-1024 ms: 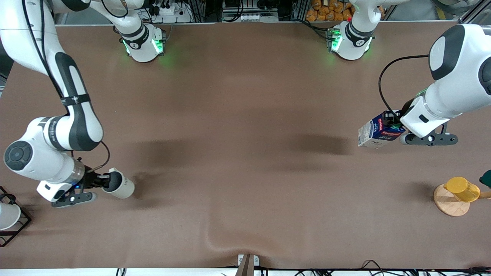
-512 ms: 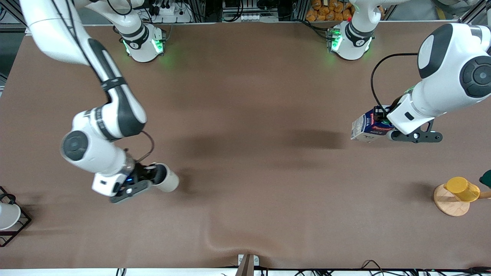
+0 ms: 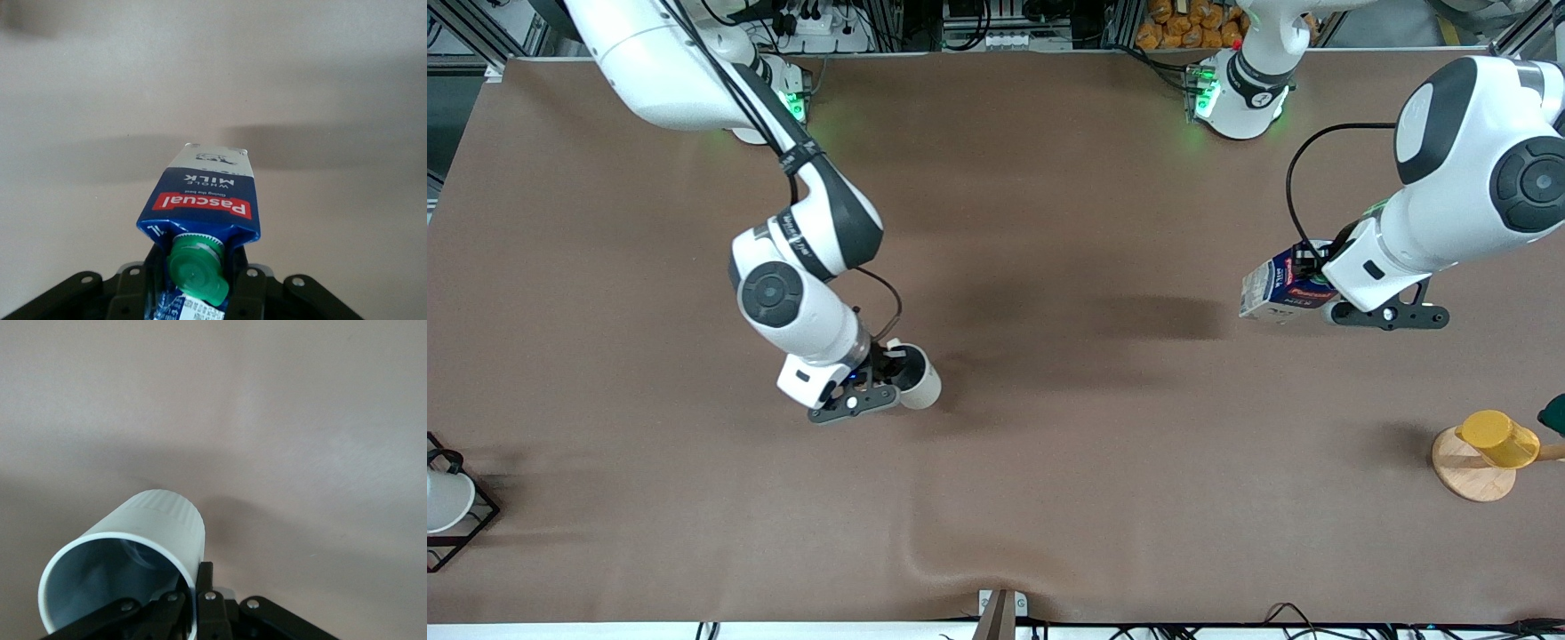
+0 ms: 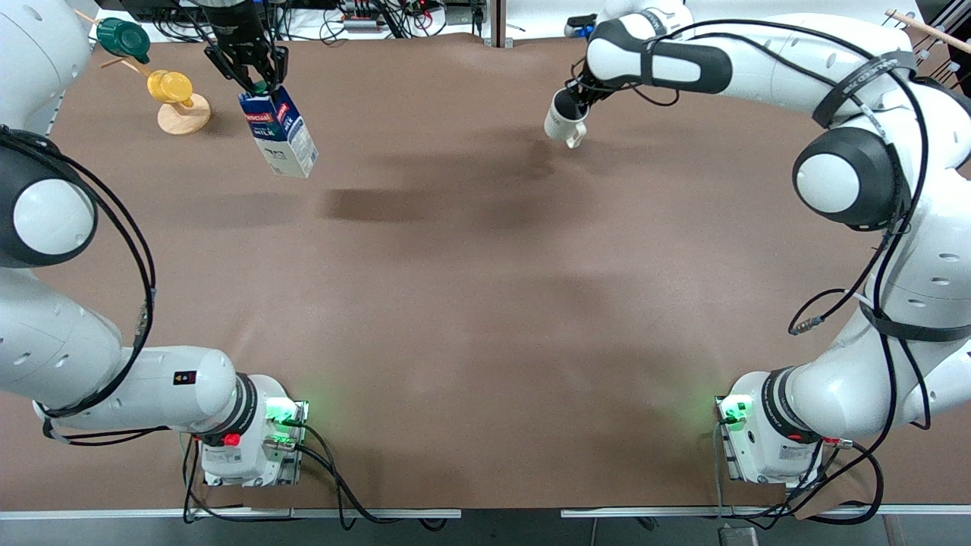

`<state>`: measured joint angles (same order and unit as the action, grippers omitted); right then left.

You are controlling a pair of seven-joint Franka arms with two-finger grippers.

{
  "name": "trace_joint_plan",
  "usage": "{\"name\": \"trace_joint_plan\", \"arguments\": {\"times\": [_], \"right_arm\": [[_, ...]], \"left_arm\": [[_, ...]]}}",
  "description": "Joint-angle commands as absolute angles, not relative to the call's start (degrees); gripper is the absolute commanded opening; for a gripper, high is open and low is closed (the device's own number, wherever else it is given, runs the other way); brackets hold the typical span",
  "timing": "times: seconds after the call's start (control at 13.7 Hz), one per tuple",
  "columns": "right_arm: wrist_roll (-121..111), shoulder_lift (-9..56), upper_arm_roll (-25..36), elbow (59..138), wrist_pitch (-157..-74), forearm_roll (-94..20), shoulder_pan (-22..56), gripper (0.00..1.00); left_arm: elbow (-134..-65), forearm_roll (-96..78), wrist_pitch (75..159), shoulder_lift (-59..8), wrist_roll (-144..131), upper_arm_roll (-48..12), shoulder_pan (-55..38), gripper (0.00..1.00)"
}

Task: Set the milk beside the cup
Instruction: 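Carry the mug with the right gripper while the left gripper lifts the milk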

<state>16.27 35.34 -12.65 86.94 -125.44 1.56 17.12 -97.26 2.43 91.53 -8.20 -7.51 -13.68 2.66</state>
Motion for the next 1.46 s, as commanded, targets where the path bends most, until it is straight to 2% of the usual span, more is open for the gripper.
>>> {"name": "trace_joint_plan", "arguments": {"times": [0.0,0.29,0.59,1.02,1.1,1.17,1.24,1.39], "right_arm": [[24.8,37.0,-12.2,85.5,-126.2,3.0,21.2,0.00],[31.8,38.6,-12.0,85.1,-126.5,3.1,27.8,0.00],[31.1,41.6,-12.0,83.5,-126.7,3.0,30.3,0.00],[16.8,47.5,-11.9,75.0,-126.4,4.2,32.6,0.00],[13.8,48.0,-11.7,74.2,-126.3,6.7,32.6,0.08],[11.4,48.2,-11.8,73.9,-126.2,9.6,32.7,0.48],[11.0,48.3,-11.8,73.8,-126.1,9.8,32.1,0.99],[11.1,47.8,-11.9,73.8,-126.0,9.4,31.6,1.00]], "left_arm": [[-97.9,0.5,90.5,-7.6,-8.3,-14.1,3.1,0.29],[-102.3,-0.6,91.4,-4.5,-9.1,-14.1,3.1,0.29],[-108.4,-0.9,94.3,-0.8,-9.1,-14.2,3.3,0.29],[-109.2,-2.6,95.2,-0.9,-13.5,-17.2,3.0,0.30],[-109.2,-2.6,95.2,-1.0,-13.6,-17.4,3.0,0.30],[-109.2,-2.6,95.2,-1.1,-13.6,-17.8,3.0,0.30],[-109.2,-2.6,95.3,-1.2,-13.9,-18.3,2.9,0.30],[-108.9,-2.7,95.9,-1.8,-16.6,-19.7,2.8,0.30]]}}
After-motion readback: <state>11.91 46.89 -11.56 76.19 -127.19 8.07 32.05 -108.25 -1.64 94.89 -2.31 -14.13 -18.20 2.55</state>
